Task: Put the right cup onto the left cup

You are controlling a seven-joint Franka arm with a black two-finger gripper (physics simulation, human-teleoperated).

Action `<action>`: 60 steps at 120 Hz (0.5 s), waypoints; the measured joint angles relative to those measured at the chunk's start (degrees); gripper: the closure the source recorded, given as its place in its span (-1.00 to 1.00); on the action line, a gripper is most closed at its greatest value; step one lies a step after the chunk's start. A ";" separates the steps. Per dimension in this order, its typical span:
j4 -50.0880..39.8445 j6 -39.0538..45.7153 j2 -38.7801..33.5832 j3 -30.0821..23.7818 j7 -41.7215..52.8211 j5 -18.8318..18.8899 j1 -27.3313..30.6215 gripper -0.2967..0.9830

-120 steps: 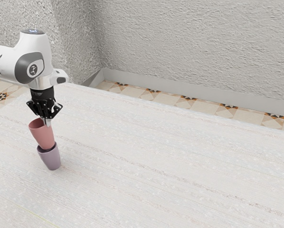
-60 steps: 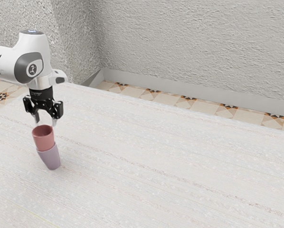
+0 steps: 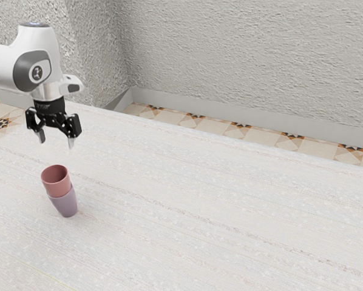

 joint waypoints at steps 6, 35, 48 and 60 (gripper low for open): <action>0.87 -0.87 -0.23 3.08 0.17 -0.05 -3.31 -0.51; 6.80 -6.19 -0.43 13.37 1.93 -0.27 -17.32 -0.53; 8.90 -8.06 -0.44 14.64 3.22 -0.48 -21.73 -0.53; 10.31 -9.00 -0.40 14.52 4.22 -0.50 -25.10 -0.53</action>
